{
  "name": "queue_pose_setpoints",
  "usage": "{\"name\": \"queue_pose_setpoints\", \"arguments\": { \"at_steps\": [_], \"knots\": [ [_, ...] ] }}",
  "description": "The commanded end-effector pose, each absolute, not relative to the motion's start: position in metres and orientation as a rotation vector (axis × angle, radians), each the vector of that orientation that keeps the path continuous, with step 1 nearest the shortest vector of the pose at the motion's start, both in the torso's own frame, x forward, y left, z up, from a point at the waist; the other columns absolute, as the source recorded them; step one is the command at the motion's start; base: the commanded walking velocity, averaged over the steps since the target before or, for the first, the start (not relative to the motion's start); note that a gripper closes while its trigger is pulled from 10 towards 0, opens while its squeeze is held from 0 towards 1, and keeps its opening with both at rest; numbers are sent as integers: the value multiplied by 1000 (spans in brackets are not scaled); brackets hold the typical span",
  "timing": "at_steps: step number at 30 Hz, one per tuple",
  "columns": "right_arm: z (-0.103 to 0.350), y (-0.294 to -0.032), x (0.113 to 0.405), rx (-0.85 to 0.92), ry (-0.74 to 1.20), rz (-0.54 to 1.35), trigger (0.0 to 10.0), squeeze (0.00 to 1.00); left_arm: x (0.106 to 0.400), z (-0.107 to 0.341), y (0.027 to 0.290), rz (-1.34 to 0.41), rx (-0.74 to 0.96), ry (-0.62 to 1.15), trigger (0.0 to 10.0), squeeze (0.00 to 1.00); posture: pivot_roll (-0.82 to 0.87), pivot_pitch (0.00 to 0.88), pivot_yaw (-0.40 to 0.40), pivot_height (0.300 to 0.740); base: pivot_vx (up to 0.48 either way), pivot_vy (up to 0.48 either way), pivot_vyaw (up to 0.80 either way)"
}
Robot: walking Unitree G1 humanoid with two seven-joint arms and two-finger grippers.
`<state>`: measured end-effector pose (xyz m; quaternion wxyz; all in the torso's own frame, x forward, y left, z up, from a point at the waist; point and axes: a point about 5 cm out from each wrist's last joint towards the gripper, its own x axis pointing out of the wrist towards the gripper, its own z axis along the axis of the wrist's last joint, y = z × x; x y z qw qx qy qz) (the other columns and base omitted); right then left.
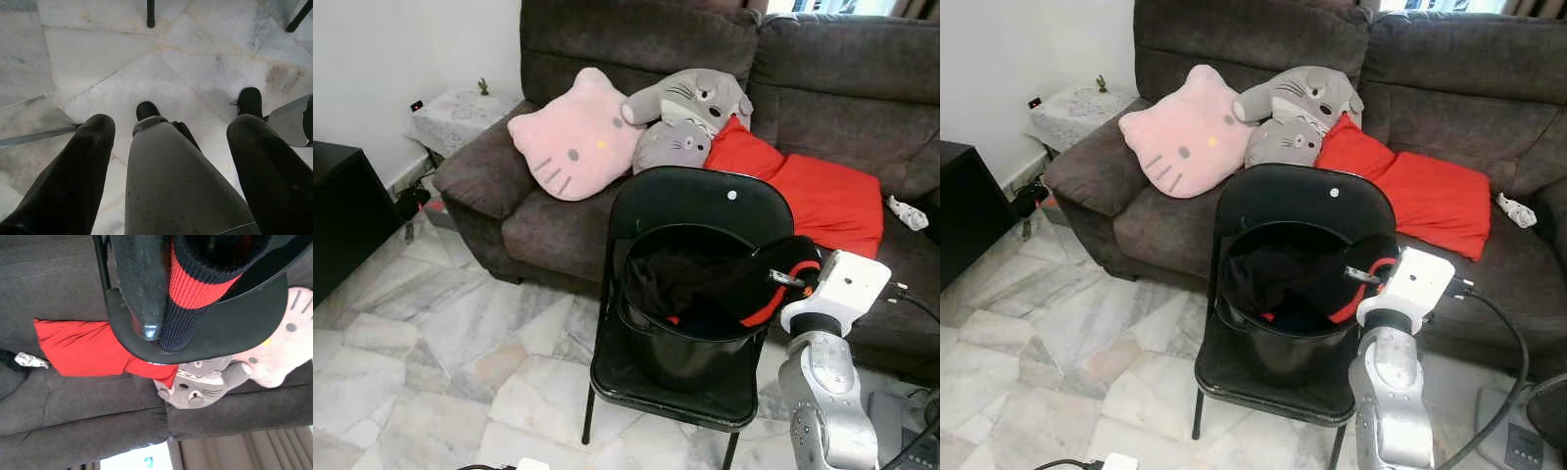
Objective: Hang hanger
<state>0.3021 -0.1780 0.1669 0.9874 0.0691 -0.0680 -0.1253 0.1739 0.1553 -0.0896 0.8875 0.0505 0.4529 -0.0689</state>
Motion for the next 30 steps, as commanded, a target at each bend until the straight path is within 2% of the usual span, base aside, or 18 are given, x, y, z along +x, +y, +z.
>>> {"name": "queue_pose_setpoints", "arguments": {
  "at_steps": [1,17,22,23,24,26,27,30],
  "knots": [
    [172,-173,299,141,-152,-234,10000,0,164,-94,158,-137,100,974,10000,0,-39,105,-9,740,0,0,0],
    [167,-167,296,158,-131,-231,10000,0,172,-85,160,-93,128,805,10000,0,-34,63,11,740,0,0,0],
    [163,-164,296,159,-131,-229,10000,0,173,-84,160,-153,260,777,10000,0,-39,21,24,740,0,0,0],
    [163,-164,296,157,-133,-230,10000,0,176,-81,169,-151,280,751,10000,0,-40,8,25,740,0,0,0],
    [163,-165,296,154,-135,-231,10000,0,191,-62,212,-126,293,629,10000,0,-43,0,27,740,0,0,0],
    [161,-165,296,152,-134,-232,10000,0,202,-36,251,-110,312,499,10000,0,-48,0,29,740,0,0,0],
    [161,-165,296,144,-133,-227,10000,0,204,-28,261,-96,310,459,10000,0,-46,0,30,740,0,0,0],
    [158,-164,295,137,-128,-222,10000,0,204,-23,266,-97,324,431,10000,0,-38,0,34,740,0,0,0]
  ]
}}
